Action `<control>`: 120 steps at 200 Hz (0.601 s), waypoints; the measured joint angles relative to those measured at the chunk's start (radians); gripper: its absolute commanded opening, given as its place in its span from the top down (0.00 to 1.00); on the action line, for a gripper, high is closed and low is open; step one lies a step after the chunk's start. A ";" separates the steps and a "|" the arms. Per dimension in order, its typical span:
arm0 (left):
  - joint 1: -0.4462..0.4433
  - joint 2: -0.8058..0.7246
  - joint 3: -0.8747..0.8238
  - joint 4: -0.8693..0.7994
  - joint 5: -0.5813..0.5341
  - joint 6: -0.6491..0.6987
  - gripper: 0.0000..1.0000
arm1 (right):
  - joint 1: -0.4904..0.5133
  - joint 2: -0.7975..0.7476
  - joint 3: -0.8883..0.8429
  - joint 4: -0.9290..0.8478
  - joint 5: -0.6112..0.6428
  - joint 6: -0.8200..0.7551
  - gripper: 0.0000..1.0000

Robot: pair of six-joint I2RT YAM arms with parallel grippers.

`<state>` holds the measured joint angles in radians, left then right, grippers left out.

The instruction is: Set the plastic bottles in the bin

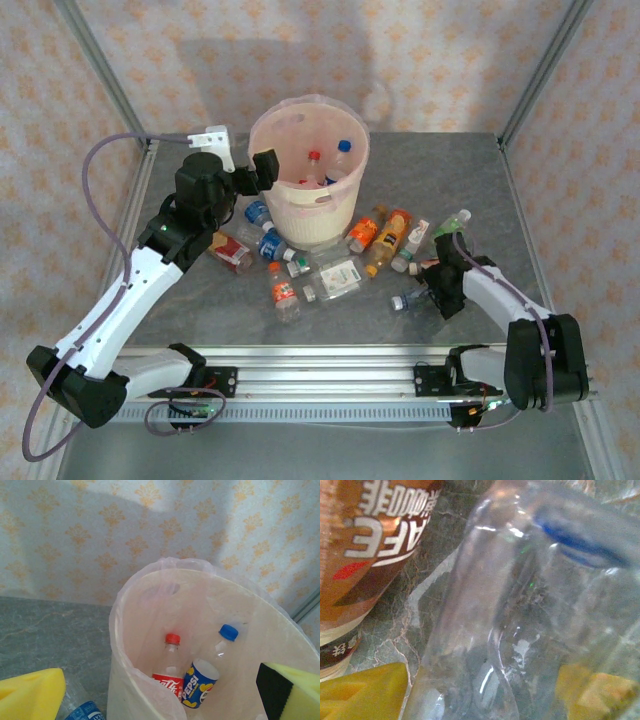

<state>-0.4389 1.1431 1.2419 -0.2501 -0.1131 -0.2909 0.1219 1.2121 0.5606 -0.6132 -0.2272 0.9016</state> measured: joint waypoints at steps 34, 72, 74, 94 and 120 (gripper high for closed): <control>0.000 0.000 0.000 0.000 -0.005 0.000 0.00 | 0.000 -0.006 -0.002 -0.018 0.008 -0.007 0.38; 0.000 0.000 0.000 0.000 -0.017 0.000 0.00 | 0.002 -0.073 -0.003 -0.035 0.010 -0.008 0.49; 0.000 0.000 0.000 0.000 -0.018 0.000 0.00 | 0.002 -0.080 -0.003 -0.038 0.010 -0.010 0.49; 0.000 0.000 0.000 -0.001 -0.028 0.000 0.00 | 0.005 -0.135 0.016 -0.085 0.014 -0.017 0.53; 0.000 -0.005 0.000 -0.007 -0.041 0.000 0.00 | 0.021 -0.188 0.091 -0.160 0.029 -0.032 0.58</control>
<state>-0.4389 1.1381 1.2419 -0.2569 -0.1539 -0.2909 0.1425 1.0241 0.6514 -0.7731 -0.1978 0.8696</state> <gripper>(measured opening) 0.999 0.487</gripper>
